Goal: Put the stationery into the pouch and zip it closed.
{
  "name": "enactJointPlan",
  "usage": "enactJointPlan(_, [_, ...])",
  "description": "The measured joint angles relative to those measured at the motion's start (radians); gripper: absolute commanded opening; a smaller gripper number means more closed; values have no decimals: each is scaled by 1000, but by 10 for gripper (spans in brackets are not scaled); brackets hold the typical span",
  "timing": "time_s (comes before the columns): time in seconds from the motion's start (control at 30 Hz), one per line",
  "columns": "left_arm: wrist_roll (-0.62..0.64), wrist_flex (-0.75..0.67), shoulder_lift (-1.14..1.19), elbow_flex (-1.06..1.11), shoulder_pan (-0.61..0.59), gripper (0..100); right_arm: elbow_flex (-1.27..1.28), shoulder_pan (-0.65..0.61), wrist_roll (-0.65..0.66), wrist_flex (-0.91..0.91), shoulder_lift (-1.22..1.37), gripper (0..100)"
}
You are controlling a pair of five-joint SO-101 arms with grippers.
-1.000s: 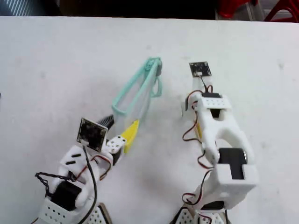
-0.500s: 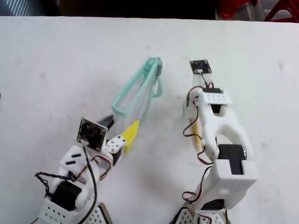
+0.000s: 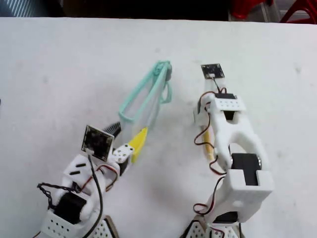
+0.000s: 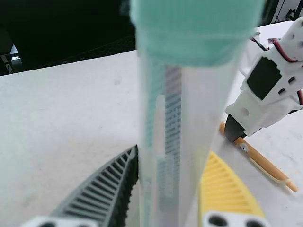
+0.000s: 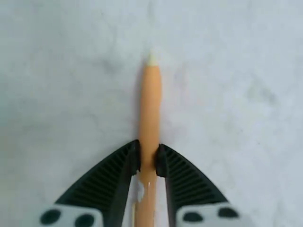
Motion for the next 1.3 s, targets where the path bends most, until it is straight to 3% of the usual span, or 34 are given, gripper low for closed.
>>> enactJointPlan(0.27, [0,0,0,0,0,207,118,72,-72,-37,-163,16])
enactJointPlan(0.47, [0,0,0,0,0,207,339,74,-72,-138,-450,16])
enactJointPlan(0.67, [0,0,0,0,0,207,408,71,-74,-87,-792,16])
enactJointPlan(0.8, [0,0,0,0,0,207,290,31,-74,78,-996,16])
enactJointPlan(1.0, [0,0,0,0,0,207,-71,-132,-74,313,-1111,16])
enactJointPlan(1.3, [0,0,0,0,0,207,-450,-265,-74,384,-1033,16])
